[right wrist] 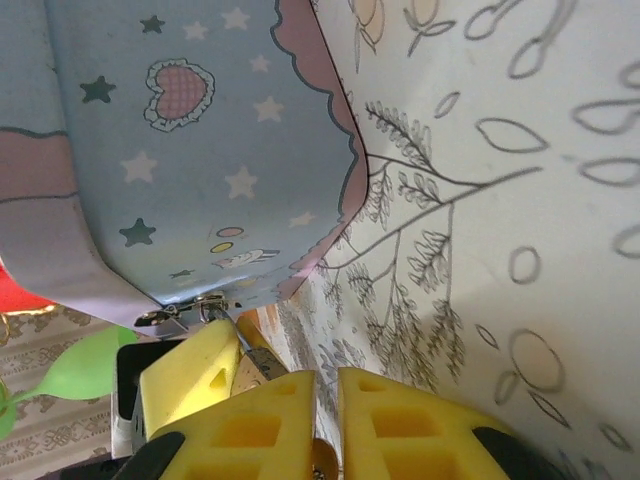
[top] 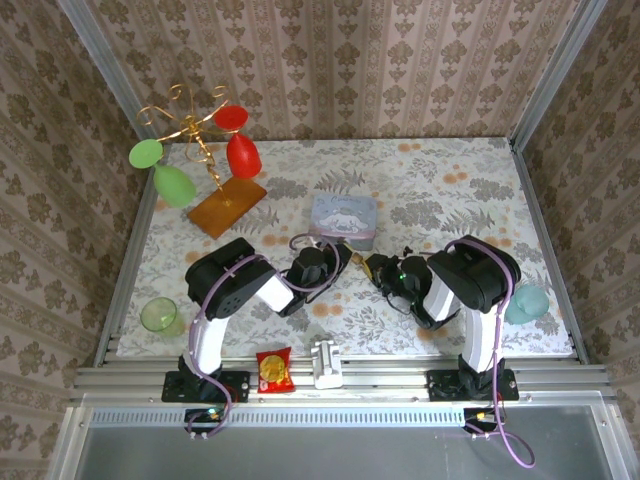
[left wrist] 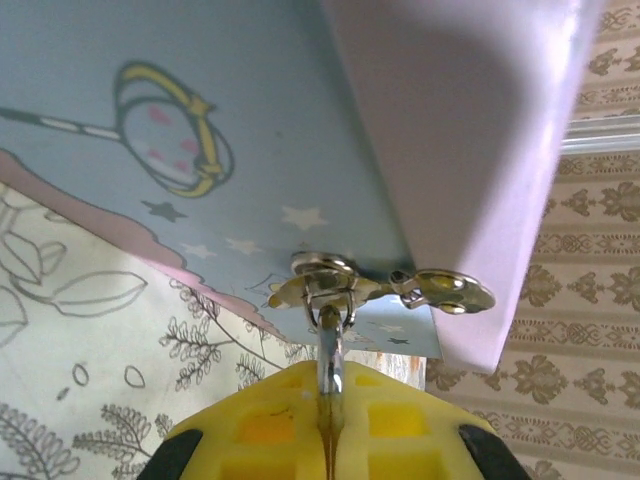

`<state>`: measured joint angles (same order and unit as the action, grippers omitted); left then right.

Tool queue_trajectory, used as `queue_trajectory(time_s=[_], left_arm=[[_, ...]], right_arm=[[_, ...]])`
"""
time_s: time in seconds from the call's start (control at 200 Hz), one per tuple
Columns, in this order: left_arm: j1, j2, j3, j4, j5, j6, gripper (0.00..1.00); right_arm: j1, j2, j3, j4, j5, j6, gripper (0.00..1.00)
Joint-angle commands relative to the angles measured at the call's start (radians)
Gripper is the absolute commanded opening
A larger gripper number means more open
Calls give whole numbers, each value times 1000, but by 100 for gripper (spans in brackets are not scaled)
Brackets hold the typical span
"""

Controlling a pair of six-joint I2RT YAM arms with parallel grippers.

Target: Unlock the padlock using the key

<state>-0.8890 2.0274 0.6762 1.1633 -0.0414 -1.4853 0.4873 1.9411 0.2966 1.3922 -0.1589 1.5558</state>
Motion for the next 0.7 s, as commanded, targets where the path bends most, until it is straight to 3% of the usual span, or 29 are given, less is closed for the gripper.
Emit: queue_trajectory(time_s=[0.0,0.3,0.385,0.615,0.695], left_arm=[[-24,-2,4,157,107,13,0],[-11,-6,-29,157,90,48,0],[-8,-6,-41,156,95,49,0],[-3,-12,-51,157,97,60,0],[0,-25,-52,155,96,87,0]], right_arm=[[9,17,-29,-110,53,-45,15],[4,5,-66,-106,75,-64,23],[-2,-25,-70,-135,68,-81,19],[-1,-21,-43,-136,23,-83,20],[-6,-29,-59,-132,33,-76,13]])
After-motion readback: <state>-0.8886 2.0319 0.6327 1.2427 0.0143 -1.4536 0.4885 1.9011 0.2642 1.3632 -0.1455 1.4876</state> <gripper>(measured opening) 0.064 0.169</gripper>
